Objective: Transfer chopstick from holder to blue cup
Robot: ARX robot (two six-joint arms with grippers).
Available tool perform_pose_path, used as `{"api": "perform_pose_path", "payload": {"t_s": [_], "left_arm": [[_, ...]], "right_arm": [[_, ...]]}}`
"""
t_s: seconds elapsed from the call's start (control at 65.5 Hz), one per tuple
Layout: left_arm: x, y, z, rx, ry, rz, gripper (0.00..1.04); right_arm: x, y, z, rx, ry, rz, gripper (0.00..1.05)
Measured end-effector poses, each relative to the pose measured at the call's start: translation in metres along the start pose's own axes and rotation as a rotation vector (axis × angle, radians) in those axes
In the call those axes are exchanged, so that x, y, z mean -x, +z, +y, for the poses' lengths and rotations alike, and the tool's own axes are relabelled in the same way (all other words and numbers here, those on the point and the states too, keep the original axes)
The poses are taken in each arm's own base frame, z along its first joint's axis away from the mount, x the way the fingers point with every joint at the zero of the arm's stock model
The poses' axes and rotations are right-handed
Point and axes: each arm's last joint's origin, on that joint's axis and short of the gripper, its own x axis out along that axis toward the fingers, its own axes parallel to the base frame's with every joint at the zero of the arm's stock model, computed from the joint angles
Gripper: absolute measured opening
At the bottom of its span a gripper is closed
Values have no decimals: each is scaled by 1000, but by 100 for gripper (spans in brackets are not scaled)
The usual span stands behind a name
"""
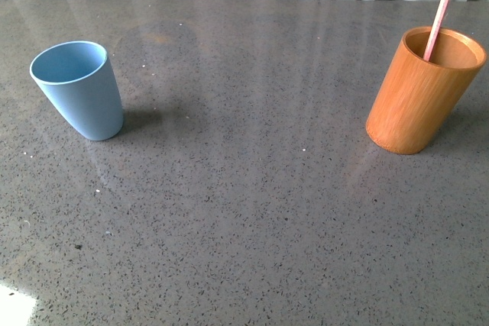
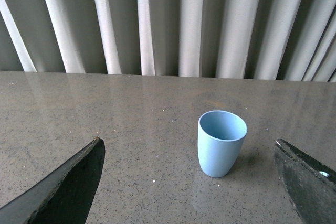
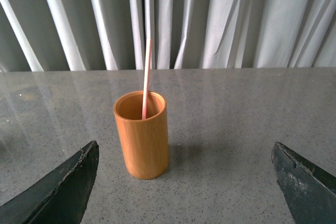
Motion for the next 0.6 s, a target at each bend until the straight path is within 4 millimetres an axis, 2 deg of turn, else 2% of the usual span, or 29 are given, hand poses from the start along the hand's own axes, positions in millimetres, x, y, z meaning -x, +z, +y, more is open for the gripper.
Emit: {"api": "perform_pose_path", "payload": {"t_s": [0.596], "left_arm": [[0, 0, 0, 0, 0, 0, 96]], "right_arm": [[0, 0, 0, 0, 0, 0, 96]]}}
